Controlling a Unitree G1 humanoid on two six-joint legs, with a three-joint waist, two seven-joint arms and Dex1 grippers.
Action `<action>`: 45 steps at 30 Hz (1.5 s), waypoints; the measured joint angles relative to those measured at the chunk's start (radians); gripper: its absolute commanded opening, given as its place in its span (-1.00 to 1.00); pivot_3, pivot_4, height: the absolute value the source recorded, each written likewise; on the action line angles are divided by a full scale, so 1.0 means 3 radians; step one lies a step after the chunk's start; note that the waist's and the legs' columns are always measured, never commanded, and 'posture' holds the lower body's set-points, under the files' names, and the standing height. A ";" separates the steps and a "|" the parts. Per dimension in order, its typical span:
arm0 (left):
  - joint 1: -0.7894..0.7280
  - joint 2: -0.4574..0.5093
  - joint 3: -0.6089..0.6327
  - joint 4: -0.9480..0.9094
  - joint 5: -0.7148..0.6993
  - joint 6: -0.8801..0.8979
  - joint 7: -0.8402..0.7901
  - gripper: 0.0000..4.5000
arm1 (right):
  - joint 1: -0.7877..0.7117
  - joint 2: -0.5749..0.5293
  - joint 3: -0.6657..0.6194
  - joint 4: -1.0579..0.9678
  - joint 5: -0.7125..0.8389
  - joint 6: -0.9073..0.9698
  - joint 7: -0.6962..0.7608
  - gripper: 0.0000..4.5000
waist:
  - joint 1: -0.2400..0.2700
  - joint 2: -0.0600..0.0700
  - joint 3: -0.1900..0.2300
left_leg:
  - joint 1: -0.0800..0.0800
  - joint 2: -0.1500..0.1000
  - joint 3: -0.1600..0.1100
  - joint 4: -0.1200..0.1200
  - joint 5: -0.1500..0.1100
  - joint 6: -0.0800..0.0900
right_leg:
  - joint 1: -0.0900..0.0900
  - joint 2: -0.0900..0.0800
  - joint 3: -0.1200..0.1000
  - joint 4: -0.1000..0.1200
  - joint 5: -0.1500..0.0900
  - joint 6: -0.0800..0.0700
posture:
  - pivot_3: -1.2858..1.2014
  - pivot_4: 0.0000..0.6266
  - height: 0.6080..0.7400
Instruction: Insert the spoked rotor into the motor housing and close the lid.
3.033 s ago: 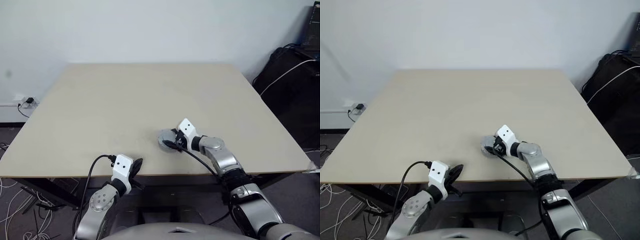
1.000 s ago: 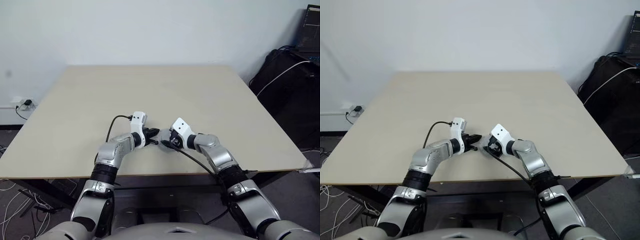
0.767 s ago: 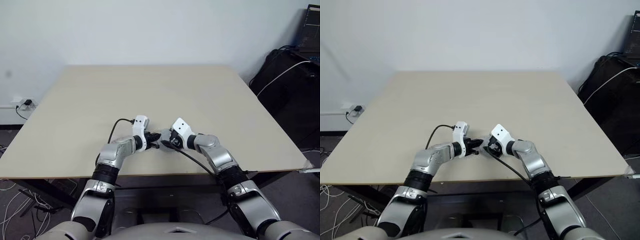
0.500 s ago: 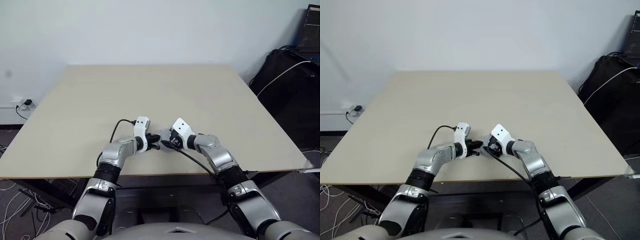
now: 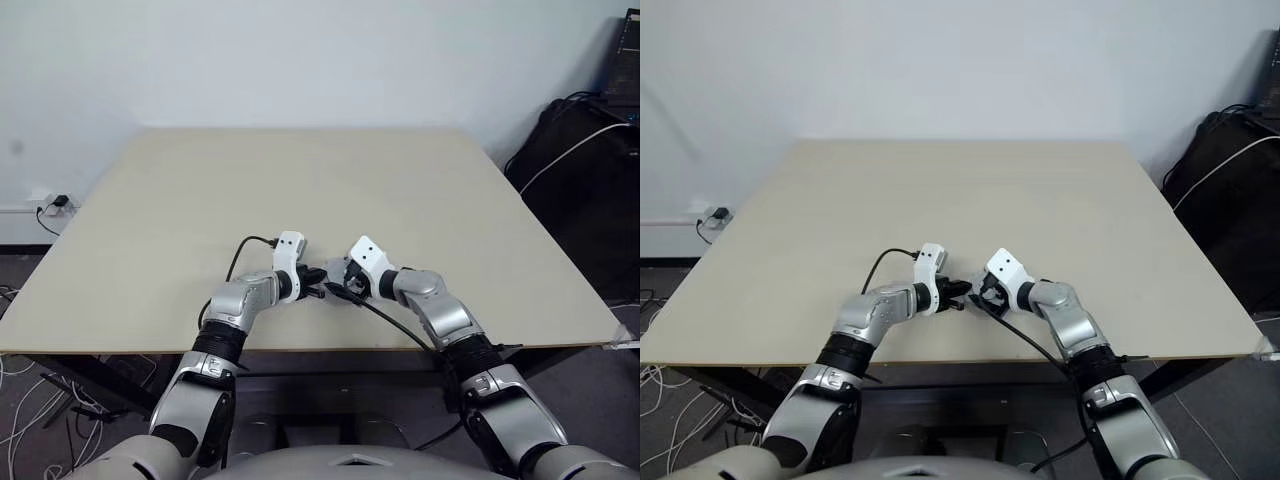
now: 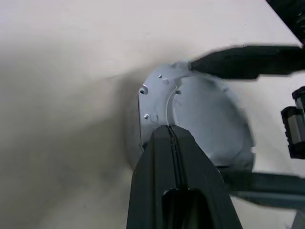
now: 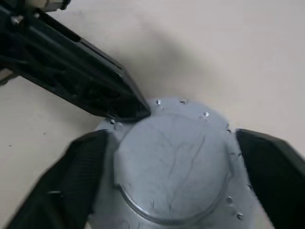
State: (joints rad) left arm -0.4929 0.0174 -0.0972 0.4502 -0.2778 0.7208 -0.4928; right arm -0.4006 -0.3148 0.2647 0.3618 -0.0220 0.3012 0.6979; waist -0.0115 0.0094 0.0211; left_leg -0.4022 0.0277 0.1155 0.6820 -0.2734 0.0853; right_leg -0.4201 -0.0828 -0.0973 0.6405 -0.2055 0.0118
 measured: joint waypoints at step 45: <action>-0.0022 0.0034 -0.0043 -0.0003 0.0079 -0.0025 -0.0185 -1.00 | 0.0545 0.0401 -0.1460 -0.0804 0.1636 0.2085 -0.0546 0.99 | 0.0012 -0.0008 0.0007 | -0.0038 -0.0004 -0.0003 0.0007 -0.0003 0.0009 | -0.0028 0.0008 -0.0002 -0.0007 0.0006 0.0001 | 0.03 -1.00 1.00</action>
State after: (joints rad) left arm -0.4995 0.0277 -0.1100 0.4493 -0.2541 0.7132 -0.5484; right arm -0.2370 -0.1944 -0.1731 0.1206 0.4689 0.9268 0.5340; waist -0.0079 0.0069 0.0231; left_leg -0.4136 0.0264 0.1145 0.6840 -0.2743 0.0880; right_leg -0.4286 -0.0805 -0.0979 0.6385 -0.2036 0.0121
